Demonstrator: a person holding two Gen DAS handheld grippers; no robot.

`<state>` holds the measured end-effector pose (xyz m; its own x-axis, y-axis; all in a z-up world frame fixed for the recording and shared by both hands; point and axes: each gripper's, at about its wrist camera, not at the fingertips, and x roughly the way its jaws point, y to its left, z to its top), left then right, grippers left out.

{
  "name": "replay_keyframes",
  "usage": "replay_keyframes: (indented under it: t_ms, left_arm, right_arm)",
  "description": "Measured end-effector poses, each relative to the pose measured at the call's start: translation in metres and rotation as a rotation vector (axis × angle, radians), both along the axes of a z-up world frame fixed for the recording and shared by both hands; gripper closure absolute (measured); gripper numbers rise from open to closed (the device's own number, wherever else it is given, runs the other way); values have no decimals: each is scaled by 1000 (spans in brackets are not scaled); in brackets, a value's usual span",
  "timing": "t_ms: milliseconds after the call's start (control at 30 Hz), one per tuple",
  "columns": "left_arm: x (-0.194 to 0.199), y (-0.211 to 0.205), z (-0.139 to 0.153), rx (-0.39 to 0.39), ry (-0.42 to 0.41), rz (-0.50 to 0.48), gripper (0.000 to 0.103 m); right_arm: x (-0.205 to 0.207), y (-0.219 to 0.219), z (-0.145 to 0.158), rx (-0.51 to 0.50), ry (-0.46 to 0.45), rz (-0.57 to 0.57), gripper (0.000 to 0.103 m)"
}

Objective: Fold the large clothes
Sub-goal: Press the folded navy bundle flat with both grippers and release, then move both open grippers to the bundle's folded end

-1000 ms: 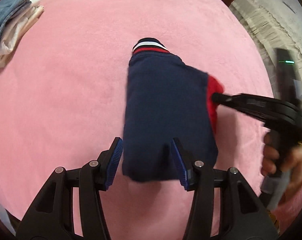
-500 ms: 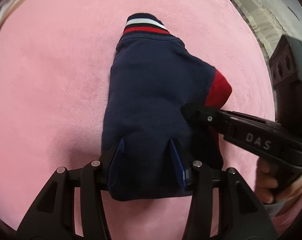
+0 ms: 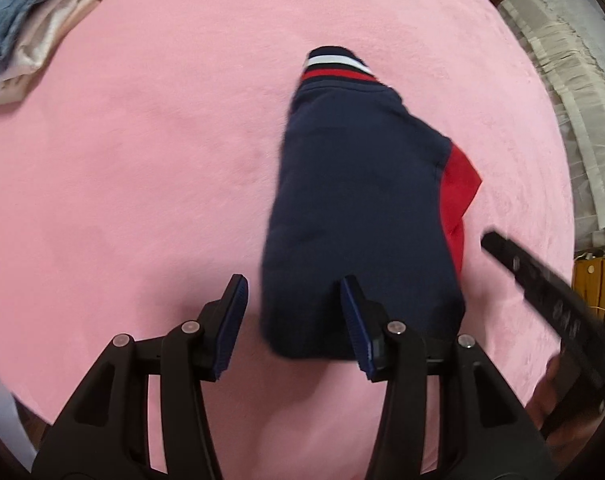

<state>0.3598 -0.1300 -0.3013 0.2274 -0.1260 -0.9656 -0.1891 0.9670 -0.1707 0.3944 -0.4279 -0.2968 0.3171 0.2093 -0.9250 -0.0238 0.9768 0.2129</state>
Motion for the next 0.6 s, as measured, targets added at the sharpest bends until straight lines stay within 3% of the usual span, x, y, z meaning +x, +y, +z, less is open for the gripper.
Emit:
replay_keyframes:
  t_ms: [100,167,267,367,467,600]
  left_arm:
    - [-5,-2,3,37,6,0,46]
    - [-12,2,3,47,10,-5,35]
    - [-27,10,0,31,47,-1,30]
    - [-37,9,6,67,55,-2,16]
    - [-51,10,26,128,27,-2,14]
    - [-66,18,51,129,1,17,11]
  right_arm:
    - [-27,6,-7,-17,77,-12,54]
    - [-45,10,-12,-21,130,-23,39]
    - [-74,25,-20,-6,159,-13,31]
    - [-98,30,-19,-35,169,15,20]
    - [-98,36,-5,-88,149,52,15]
    - [-91,38,27,-120,132,91,11]
